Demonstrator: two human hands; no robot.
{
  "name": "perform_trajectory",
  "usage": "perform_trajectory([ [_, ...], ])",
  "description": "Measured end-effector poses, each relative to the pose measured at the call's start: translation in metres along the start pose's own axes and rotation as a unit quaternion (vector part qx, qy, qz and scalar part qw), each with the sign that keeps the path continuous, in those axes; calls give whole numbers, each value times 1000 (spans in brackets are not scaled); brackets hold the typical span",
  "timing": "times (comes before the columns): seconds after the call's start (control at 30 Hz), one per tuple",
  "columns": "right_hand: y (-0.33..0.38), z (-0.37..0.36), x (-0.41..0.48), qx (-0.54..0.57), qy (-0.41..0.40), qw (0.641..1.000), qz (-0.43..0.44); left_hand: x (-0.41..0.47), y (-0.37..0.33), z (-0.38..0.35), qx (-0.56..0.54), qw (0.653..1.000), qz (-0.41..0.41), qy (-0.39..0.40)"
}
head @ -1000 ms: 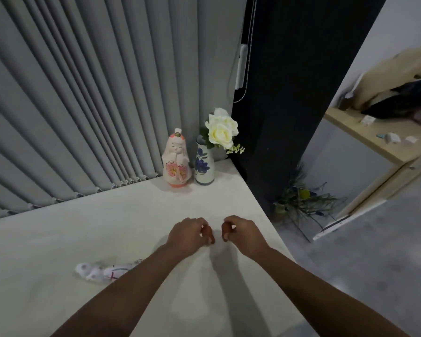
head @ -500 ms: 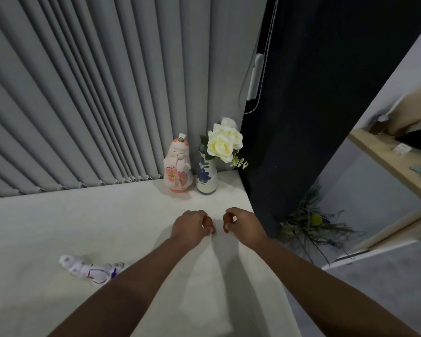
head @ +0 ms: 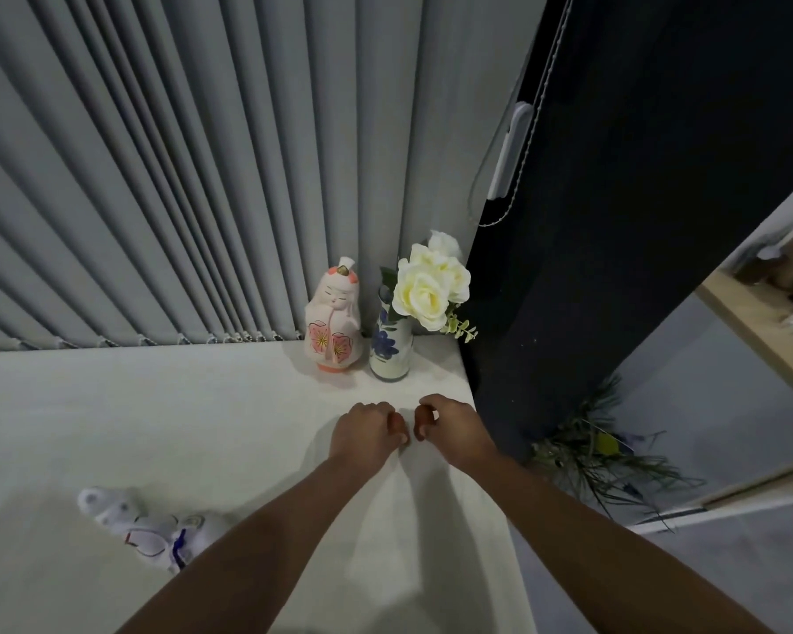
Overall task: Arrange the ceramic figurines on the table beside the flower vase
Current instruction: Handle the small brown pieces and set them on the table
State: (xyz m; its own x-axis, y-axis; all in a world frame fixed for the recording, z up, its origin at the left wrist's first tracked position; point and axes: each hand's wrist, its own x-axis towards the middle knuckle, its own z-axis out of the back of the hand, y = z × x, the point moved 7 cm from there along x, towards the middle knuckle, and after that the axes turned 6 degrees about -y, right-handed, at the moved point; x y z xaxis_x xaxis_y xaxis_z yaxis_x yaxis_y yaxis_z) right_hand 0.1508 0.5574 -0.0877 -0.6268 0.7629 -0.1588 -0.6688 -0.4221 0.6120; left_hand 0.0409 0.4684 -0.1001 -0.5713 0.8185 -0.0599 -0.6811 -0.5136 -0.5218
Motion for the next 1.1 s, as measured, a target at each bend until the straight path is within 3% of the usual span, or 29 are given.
perform_trajectory([
  [1.1,-9,-5,28,-38,50,997,43,18,0,-14,-42,999,11,10],
])
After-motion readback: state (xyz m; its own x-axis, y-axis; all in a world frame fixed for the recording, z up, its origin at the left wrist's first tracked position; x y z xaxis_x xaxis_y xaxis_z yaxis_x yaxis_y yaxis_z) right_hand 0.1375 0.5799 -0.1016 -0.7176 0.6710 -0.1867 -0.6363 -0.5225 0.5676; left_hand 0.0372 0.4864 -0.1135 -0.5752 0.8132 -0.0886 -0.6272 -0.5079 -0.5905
